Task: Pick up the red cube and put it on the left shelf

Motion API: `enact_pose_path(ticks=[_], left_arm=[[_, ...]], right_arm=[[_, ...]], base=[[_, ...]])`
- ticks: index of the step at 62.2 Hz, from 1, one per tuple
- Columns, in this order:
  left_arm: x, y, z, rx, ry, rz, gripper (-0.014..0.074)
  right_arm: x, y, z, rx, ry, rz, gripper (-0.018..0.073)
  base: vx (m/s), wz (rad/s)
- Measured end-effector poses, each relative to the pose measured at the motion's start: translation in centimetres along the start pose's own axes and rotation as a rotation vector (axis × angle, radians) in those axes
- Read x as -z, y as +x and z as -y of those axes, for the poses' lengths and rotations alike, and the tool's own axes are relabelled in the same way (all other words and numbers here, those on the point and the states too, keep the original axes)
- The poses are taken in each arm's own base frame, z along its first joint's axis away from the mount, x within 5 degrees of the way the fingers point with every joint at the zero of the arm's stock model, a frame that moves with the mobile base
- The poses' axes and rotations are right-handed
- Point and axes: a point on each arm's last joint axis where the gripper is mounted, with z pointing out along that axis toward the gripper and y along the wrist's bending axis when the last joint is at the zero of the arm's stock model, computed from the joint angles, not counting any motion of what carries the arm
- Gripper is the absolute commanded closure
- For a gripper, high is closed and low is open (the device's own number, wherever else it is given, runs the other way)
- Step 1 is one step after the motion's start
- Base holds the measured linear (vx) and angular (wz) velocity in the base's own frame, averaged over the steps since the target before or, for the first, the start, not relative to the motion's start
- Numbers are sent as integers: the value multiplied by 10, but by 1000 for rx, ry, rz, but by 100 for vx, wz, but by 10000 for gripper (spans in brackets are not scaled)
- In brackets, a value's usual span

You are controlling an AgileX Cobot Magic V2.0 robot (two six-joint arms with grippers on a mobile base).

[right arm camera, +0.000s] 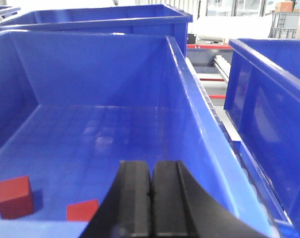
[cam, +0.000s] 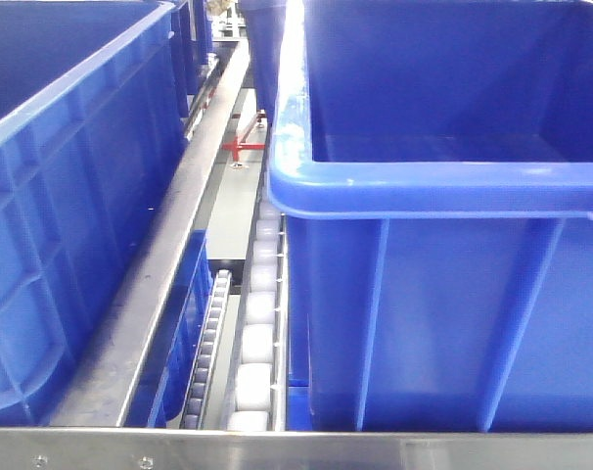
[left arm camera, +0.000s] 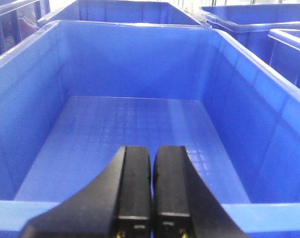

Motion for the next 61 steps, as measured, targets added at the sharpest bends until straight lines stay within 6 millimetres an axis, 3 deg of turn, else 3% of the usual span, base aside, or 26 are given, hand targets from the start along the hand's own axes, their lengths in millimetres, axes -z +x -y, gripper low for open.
enact_pose_path(ticks=[61], left_arm=[[0, 0, 0, 0, 0, 0, 495]], right_arm=[[0, 0, 0, 5, 0, -10, 504]], base=[[0, 0]])
